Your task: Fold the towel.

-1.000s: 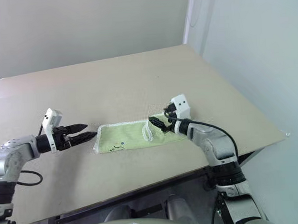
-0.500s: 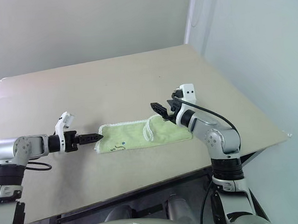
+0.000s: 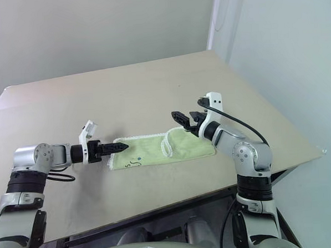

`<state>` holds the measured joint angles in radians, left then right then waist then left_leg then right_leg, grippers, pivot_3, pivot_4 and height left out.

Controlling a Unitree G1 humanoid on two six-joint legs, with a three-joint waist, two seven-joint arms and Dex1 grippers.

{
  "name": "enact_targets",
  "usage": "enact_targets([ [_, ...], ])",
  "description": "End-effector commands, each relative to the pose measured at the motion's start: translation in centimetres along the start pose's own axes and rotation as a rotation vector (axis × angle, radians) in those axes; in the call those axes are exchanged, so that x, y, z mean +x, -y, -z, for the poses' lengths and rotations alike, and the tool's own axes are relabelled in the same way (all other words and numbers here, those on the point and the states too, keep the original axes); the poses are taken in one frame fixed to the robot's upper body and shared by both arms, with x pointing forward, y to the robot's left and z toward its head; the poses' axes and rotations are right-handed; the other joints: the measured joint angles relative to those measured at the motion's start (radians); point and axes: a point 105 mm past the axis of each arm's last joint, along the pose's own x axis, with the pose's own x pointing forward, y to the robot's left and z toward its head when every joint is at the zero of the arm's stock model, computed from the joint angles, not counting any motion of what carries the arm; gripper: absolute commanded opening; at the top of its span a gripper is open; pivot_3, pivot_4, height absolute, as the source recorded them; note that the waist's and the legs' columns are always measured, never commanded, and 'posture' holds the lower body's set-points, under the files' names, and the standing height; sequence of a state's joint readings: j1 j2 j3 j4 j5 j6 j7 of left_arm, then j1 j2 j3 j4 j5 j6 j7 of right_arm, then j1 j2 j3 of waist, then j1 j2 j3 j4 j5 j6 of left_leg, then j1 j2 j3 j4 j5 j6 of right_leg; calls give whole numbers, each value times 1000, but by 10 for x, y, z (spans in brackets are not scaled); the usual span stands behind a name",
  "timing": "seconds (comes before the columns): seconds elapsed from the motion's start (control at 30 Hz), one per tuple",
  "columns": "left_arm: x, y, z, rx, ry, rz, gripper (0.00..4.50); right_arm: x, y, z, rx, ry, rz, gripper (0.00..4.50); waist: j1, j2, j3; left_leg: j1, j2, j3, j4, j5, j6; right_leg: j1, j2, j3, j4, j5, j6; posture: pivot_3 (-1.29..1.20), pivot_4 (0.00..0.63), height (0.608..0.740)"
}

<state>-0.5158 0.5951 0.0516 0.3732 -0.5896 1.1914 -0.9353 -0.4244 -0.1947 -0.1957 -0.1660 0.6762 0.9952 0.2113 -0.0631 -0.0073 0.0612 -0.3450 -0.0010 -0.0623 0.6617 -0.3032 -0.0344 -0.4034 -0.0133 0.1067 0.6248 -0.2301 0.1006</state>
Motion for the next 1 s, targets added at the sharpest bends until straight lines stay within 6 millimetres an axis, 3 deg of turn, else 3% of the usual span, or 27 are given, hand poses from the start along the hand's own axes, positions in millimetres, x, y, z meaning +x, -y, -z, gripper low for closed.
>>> enact_targets([
  [0.03,11,9,9,-16,-49,58,3873,-4,-6,-14,-27,59,-8,4500,-2,0,0,-1,0,0,0,0,0,-1,0,0,0,0,0,0,0,740],
  [0.4,-6,10,4,-9,-15,56,23,-4,3,-10,-49,46,38,4500,-11,0,0,-9,0,-1,0,0,0,-10,1,0,2,0,0,0,0,740],
  [0.53,-16,9,2,-10,-3,43,23,-5,3,-10,-56,43,43,4500,-14,0,0,-9,0,-1,0,0,0,-10,1,0,2,0,0,0,0,740],
  [0.73,-64,10,-3,-2,9,-24,23,-10,-8,-4,-70,12,-30,4500,-34,0,1,-11,1,-1,-1,0,0,-13,1,0,2,0,0,0,0,740],
  [1.0,-129,-4,10,-43,-13,-187,23,-15,-17,10,-68,-29,-90,4500,-55,-1,2,-11,1,0,-6,0,0,-17,1,1,3,-1,-1,0,0,740],
])
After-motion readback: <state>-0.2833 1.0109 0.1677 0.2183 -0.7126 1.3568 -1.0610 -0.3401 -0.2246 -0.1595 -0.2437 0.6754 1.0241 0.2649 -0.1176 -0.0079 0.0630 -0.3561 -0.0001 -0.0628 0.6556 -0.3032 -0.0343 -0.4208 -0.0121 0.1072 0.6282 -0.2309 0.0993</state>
